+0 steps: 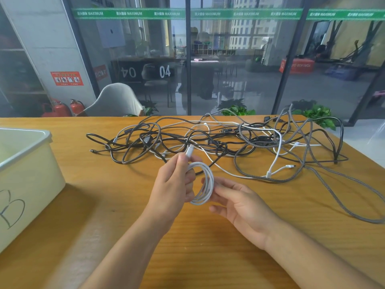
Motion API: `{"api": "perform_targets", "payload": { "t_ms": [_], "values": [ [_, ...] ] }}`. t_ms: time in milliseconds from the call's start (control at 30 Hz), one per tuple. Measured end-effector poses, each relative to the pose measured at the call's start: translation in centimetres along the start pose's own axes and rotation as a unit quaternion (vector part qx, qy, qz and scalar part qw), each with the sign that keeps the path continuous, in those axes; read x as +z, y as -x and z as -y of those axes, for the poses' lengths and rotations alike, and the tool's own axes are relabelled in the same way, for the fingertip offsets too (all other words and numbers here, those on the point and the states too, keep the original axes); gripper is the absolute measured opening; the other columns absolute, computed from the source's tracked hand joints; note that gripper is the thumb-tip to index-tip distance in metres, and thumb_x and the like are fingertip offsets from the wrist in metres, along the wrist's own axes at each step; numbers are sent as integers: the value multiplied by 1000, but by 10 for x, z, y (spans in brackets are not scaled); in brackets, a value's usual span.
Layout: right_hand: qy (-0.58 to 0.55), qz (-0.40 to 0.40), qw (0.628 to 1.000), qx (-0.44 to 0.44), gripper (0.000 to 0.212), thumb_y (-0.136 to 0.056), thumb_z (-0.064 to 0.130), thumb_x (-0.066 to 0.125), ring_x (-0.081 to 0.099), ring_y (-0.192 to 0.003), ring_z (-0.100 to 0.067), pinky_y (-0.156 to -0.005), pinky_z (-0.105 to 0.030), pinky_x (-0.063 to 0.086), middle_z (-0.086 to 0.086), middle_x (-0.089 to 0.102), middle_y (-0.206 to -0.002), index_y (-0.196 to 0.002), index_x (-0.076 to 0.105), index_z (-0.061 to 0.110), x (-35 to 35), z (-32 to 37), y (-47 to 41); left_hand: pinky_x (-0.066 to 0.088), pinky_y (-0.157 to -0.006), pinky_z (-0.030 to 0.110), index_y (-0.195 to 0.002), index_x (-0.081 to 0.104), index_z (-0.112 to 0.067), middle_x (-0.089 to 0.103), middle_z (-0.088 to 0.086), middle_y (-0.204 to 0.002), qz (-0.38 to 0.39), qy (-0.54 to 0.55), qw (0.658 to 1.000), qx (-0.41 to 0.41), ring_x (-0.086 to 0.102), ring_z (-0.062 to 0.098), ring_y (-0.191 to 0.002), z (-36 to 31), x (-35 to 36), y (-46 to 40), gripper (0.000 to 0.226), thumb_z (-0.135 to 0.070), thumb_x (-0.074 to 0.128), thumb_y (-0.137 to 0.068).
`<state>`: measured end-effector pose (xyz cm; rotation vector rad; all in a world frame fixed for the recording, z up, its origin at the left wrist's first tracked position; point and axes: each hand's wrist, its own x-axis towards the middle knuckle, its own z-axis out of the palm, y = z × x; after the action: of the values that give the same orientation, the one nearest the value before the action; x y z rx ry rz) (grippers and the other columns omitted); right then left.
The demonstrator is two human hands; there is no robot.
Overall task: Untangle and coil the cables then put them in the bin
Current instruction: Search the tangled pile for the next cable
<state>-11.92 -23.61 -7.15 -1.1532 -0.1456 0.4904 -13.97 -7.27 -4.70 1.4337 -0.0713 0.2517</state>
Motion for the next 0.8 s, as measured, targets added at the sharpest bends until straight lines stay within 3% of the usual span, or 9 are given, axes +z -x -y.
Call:
{"api": "perform_targets", "payload": {
  "t_ms": [167, 333, 467, 600, 700, 800],
  "values": [
    [32, -6, 999, -19, 33, -90, 20, 70, 70, -91, -18, -64, -26, 54, -9, 76, -107, -120, 72, 5, -1, 1, 1, 16, -52, 36, -121, 59, -31, 31, 1, -67, -16, 4, 999, 27, 17, 18, -56, 2, -3, -2, 23, -28, 37, -112],
    [71, -8, 997, -26, 29, -95, 22, 68, 62, -77, -14, -60, -25, 49, -6, 69, -93, -117, 72, 3, -2, 1, 3, 14, -50, 35, -106, 70, -21, 25, 2, -69, -12, 6, 999, 40, 17, 14, -56, 4, -1, -3, 32, -27, 40, -111],
    [81, 7, 996, -36, 39, -87, 25, 72, 64, -84, -15, -62, -25, 51, -9, 70, -101, -119, 71, 3, -1, 3, 4, 15, -51, 35, -106, 72, -20, 19, 14, -78, 5, 0, 999, 38, 14, 20, -60, 1, -3, -3, 32, -27, 40, -111],
    [85, 13, 996, -31, 37, -95, 25, 67, 65, -96, -20, -65, -28, 53, -13, 72, -112, -124, 68, 2, -1, 3, 4, 16, -49, 29, -104, 73, -22, 18, 12, -79, 16, 43, 999, 26, 13, 19, -60, -4, -1, 0, 33, -29, 42, -110],
    [80, 1, 997, -18, 39, -95, 27, 66, 66, -92, -19, -63, -27, 53, -10, 73, -108, -122, 67, 0, 1, 1, 4, 16, -48, 26, -104, 72, -20, 18, 9, -78, 33, 76, 996, 9, 13, 16, -58, -6, 0, 2, 33, -30, 41, -110],
    [93, -9, 995, -24, 26, -96, 22, 67, 62, -83, -18, -60, -24, 51, -8, 72, -98, -115, 70, 4, -1, -1, 2, 16, -48, 25, -106, 68, -16, 15, 9, -78, 50, 79, 996, -7, 12, 14, -57, -5, 2, 4, 30, -31, 42, -110]
  ]
}}
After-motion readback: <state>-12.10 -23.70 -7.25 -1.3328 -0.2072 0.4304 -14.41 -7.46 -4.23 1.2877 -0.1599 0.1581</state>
